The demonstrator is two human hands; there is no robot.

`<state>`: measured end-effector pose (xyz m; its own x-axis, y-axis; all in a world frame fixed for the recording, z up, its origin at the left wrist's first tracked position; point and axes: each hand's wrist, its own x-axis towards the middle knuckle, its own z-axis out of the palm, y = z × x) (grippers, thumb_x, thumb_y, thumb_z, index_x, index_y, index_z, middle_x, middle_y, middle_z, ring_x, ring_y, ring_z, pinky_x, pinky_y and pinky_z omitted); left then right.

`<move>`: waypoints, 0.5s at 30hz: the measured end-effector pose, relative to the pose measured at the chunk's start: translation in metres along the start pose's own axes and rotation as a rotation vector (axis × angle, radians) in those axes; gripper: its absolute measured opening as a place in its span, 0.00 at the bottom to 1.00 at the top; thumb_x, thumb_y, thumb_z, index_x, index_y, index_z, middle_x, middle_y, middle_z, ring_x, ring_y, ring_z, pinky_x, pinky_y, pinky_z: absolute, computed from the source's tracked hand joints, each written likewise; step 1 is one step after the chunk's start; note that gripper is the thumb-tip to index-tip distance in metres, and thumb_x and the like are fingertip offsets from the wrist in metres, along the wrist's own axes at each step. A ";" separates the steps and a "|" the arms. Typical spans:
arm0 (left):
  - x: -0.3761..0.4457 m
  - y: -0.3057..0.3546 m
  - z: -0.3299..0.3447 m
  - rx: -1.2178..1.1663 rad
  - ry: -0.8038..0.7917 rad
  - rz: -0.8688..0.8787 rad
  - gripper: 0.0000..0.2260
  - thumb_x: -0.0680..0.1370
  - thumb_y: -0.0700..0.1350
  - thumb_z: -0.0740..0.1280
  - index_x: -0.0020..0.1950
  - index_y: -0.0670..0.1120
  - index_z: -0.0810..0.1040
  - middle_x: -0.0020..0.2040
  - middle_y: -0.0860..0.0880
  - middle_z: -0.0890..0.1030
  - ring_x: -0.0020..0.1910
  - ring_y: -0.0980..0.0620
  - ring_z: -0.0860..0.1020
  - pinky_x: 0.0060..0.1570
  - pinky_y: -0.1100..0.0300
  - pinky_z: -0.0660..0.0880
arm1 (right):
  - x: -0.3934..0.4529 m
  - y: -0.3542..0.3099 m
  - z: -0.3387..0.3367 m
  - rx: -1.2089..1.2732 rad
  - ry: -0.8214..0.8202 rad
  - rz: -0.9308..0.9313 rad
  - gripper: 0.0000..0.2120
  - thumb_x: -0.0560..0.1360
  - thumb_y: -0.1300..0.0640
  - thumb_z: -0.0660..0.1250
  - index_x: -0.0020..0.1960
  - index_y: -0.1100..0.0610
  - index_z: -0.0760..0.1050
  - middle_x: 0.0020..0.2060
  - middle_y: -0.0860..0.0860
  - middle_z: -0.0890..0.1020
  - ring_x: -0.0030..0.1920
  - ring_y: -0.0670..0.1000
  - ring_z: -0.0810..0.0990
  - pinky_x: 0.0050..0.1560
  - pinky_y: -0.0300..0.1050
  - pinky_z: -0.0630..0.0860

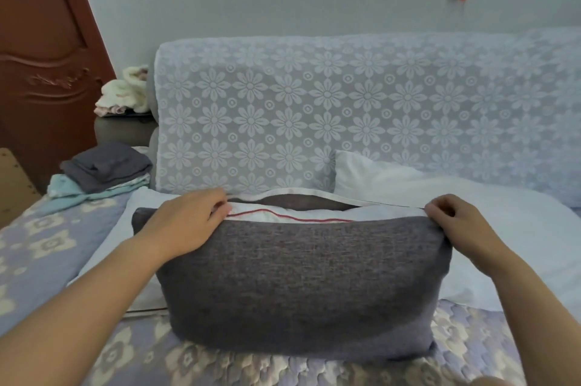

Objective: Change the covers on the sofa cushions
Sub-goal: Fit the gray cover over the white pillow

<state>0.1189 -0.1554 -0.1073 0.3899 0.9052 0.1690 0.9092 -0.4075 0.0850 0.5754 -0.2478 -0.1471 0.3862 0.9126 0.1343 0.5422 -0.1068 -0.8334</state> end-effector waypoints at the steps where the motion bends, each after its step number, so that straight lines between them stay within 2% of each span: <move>1: 0.001 0.000 0.006 0.009 0.045 -0.031 0.10 0.82 0.63 0.54 0.53 0.59 0.70 0.51 0.56 0.79 0.45 0.55 0.76 0.43 0.54 0.72 | -0.002 -0.001 -0.001 -0.011 -0.030 0.006 0.05 0.79 0.53 0.68 0.54 0.53 0.78 0.42 0.54 0.79 0.42 0.54 0.78 0.41 0.47 0.72; 3: 0.001 0.000 0.017 0.000 0.109 -0.088 0.14 0.82 0.60 0.59 0.65 0.57 0.68 0.59 0.52 0.80 0.51 0.48 0.80 0.47 0.51 0.75 | -0.003 -0.008 -0.008 -0.148 -0.168 -0.010 0.11 0.78 0.58 0.69 0.58 0.47 0.77 0.43 0.52 0.80 0.42 0.52 0.79 0.40 0.44 0.72; 5: 0.002 -0.003 0.024 -0.026 0.139 -0.116 0.22 0.81 0.57 0.63 0.74 0.55 0.63 0.67 0.49 0.78 0.58 0.43 0.80 0.52 0.48 0.76 | -0.001 -0.020 -0.016 -0.480 -0.291 -0.021 0.14 0.75 0.62 0.67 0.57 0.47 0.78 0.44 0.48 0.81 0.44 0.50 0.78 0.42 0.42 0.72; 7: 0.005 -0.004 0.029 0.014 0.171 -0.103 0.21 0.82 0.53 0.62 0.74 0.53 0.67 0.66 0.48 0.78 0.60 0.44 0.79 0.53 0.48 0.76 | 0.005 -0.030 -0.014 -0.817 -0.241 -0.014 0.12 0.73 0.61 0.66 0.52 0.49 0.81 0.47 0.47 0.80 0.47 0.51 0.77 0.45 0.43 0.74; 9: 0.007 -0.005 0.036 0.098 0.227 -0.023 0.14 0.82 0.50 0.62 0.67 0.51 0.76 0.57 0.50 0.80 0.55 0.45 0.79 0.47 0.50 0.75 | 0.009 -0.038 -0.004 -0.999 -0.144 -0.021 0.07 0.76 0.56 0.64 0.46 0.50 0.81 0.45 0.48 0.80 0.45 0.52 0.78 0.43 0.46 0.76; 12: 0.003 -0.008 0.040 0.108 0.299 0.019 0.09 0.83 0.52 0.62 0.56 0.50 0.79 0.50 0.51 0.80 0.49 0.46 0.79 0.41 0.51 0.74 | 0.007 -0.042 0.013 -0.988 0.008 -0.170 0.14 0.82 0.48 0.60 0.41 0.51 0.75 0.39 0.47 0.75 0.45 0.53 0.78 0.40 0.47 0.70; 13: 0.001 -0.012 0.040 0.093 0.316 0.016 0.09 0.84 0.52 0.61 0.55 0.50 0.78 0.49 0.51 0.80 0.48 0.46 0.79 0.40 0.51 0.73 | 0.003 -0.041 0.014 -0.881 0.113 -0.194 0.13 0.82 0.48 0.59 0.42 0.49 0.75 0.39 0.49 0.75 0.47 0.56 0.78 0.41 0.47 0.69; 15: 0.000 -0.017 0.042 0.102 0.323 0.000 0.09 0.84 0.51 0.59 0.51 0.50 0.77 0.48 0.51 0.80 0.46 0.45 0.78 0.39 0.51 0.73 | -0.003 -0.038 0.013 -0.626 0.360 -0.112 0.13 0.82 0.49 0.55 0.47 0.50 0.76 0.41 0.56 0.79 0.46 0.62 0.78 0.42 0.49 0.67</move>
<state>0.1095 -0.1434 -0.1496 0.3382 0.8135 0.4731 0.9255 -0.3787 -0.0105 0.5442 -0.2410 -0.1232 0.4662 0.7565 0.4586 0.8764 -0.3242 -0.3561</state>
